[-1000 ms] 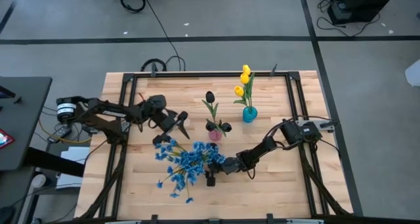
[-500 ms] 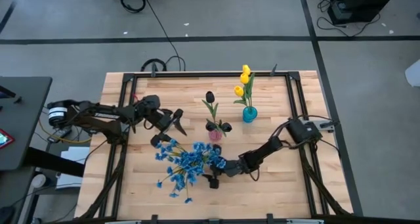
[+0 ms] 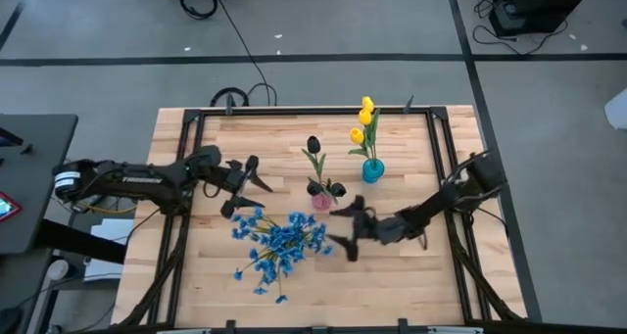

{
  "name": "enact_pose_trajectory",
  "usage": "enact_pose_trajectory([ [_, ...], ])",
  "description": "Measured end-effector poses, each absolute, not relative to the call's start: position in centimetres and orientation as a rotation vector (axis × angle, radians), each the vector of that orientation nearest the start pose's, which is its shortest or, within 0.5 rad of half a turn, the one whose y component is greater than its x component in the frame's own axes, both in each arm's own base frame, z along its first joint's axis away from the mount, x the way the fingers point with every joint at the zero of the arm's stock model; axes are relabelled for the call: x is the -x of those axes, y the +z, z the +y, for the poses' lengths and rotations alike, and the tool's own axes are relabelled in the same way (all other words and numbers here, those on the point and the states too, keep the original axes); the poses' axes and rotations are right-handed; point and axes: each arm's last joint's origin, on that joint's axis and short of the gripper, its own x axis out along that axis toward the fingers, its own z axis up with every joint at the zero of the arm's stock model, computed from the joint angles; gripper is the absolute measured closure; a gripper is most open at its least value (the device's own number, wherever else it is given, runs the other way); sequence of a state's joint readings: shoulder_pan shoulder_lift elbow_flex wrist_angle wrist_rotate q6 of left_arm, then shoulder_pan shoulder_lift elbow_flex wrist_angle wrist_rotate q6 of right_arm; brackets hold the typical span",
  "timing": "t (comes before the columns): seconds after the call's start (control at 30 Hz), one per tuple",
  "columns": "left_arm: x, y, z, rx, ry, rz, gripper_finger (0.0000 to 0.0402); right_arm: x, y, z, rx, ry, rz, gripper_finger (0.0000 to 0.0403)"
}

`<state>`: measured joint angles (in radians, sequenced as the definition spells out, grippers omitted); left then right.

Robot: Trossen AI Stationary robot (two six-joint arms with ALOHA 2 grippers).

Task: Sort flowers into vase by color
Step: Return to Home Position

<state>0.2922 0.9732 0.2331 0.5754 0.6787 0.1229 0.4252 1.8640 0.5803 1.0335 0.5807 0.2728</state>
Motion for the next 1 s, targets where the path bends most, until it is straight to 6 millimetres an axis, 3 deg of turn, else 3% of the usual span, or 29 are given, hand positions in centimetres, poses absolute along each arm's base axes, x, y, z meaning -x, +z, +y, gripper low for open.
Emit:
enact_pose_trajectory([
  [0.2,-16.4,18.1,2.8,-0.036,-0.334,0.112,0.0161,-24.2,12.3,9.0,-0.207,-0.219,0.072,0.0059],
  [0.33,-15.4,18.2,2.7,-0.055,-0.275,0.068,0.0161,-21.9,13.1,7.6,-0.235,-0.234,0.018,0.0059],
  [0.77,-13.1,17.8,2.1,-0.011,-0.248,-0.013,0.0165,-16.0,15.2,4.3,-0.330,-0.206,-0.124,0.0059],
  [1.0,-12.5,17.6,2.0,-0.002,-0.247,-0.008,0.0175,-14.8,16.6,4.1,-0.287,-0.201,-0.166,0.0059],
])
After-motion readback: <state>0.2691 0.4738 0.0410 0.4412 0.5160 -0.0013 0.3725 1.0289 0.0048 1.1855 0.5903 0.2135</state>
